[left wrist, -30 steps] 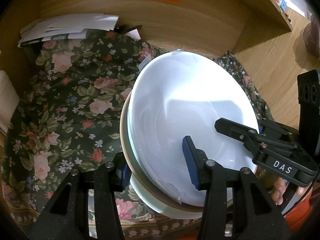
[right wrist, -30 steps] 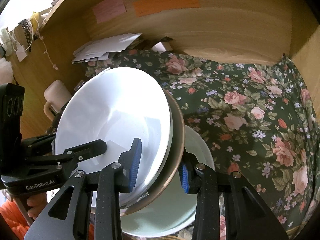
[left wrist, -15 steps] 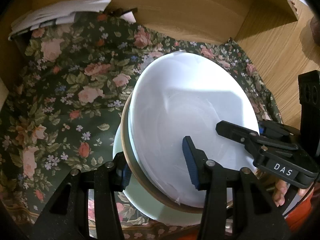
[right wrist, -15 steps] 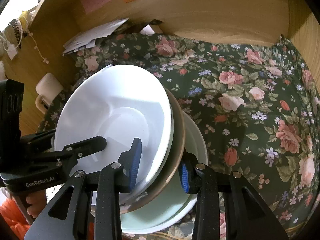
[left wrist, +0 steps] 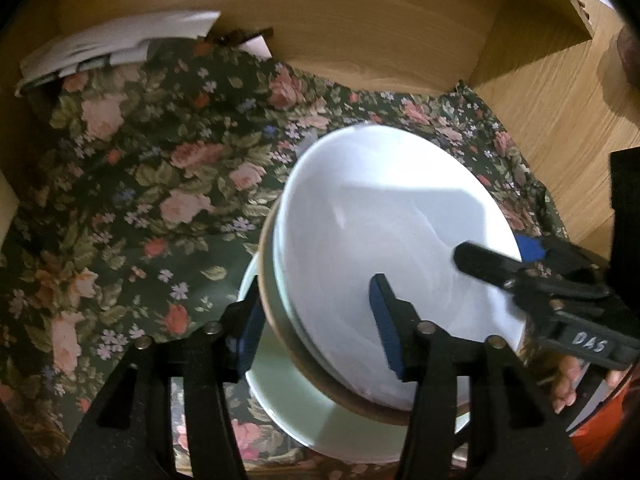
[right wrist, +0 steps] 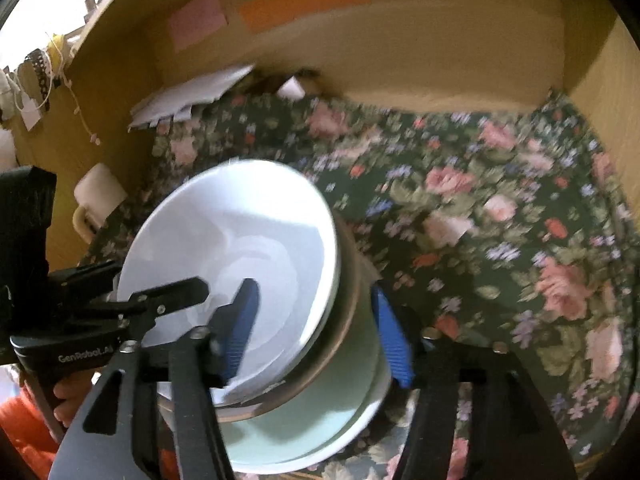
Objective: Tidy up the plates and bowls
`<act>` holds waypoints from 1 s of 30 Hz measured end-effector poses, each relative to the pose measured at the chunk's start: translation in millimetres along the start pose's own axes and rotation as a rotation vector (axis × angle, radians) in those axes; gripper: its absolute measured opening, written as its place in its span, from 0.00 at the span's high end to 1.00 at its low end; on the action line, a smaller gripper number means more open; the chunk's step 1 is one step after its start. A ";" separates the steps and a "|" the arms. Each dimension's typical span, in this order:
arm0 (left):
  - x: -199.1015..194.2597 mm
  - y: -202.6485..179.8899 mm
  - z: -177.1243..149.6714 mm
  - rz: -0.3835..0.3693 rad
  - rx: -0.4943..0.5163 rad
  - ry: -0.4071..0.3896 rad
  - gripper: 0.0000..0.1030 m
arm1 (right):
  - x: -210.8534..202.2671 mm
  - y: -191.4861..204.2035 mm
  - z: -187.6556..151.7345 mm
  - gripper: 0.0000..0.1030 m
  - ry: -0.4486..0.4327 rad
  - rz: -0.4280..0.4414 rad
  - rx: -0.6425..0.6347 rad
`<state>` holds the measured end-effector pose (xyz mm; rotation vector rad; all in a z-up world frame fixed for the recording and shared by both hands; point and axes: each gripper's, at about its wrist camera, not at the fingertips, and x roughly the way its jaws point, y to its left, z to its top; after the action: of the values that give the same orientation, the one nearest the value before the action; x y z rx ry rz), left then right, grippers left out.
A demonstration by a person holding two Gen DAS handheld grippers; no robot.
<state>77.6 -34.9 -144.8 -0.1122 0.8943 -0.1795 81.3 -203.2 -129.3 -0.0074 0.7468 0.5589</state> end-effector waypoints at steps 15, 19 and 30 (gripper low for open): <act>-100.1 -11.5 -4.9 0.095 0.039 -0.372 0.36 | -86.3 37.2 6.9 0.39 -0.308 0.009 -0.076; -129.7 -22.1 -16.8 0.131 0.080 -0.492 0.27 | -106.5 47.7 1.1 0.30 -0.389 0.008 -0.093; -163.2 -31.7 -40.9 0.142 0.090 -0.626 0.09 | -132.6 69.0 -19.7 0.06 -0.513 -0.034 -0.152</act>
<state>-57.9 -33.9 -40.1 -0.0167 0.2672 -0.0443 -43.7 -211.6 -45.4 -0.0165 0.2039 0.5534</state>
